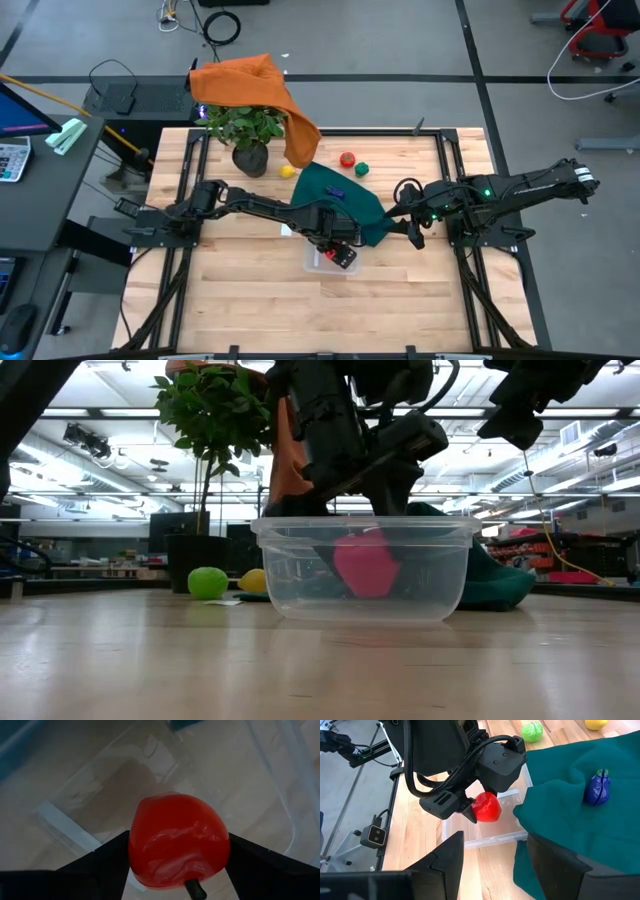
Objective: Pick and placing Produce into tupperware
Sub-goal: Put the apple into the transparent basket, then put the cabbage into the transparent basket
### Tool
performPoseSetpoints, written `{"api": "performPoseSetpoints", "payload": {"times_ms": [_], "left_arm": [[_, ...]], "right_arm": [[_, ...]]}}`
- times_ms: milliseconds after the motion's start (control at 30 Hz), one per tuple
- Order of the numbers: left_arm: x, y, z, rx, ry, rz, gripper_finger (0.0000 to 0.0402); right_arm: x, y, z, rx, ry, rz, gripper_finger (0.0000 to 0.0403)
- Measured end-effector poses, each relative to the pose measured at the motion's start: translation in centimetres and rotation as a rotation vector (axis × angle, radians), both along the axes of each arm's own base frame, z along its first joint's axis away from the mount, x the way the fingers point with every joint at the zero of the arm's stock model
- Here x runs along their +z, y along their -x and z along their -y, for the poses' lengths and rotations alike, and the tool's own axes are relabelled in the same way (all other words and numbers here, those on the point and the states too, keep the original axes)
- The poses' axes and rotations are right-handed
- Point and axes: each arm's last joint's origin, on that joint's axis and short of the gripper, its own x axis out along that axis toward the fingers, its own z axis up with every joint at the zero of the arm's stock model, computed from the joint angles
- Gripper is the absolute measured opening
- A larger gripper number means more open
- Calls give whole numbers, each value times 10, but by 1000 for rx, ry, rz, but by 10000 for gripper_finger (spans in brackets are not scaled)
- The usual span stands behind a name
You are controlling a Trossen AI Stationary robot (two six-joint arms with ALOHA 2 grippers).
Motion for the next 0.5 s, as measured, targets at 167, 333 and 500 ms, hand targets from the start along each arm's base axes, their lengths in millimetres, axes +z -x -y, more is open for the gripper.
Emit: {"api": "performPoseSetpoints", "payload": {"times_ms": [167, 333, 500], "left_arm": [[0, 0, 0, 0, 0, 0, 321], [0, 0, 0, -1, -1, 1, 339], [0, 0, 0, -17, -22, 5, 340]], "right_arm": [[0, 0, 0, 0, 0, 0, 181], [0, 0, 0, -1, -2, 0, 181], [0, 0, 0, -3, -4, -1, 181]]}}
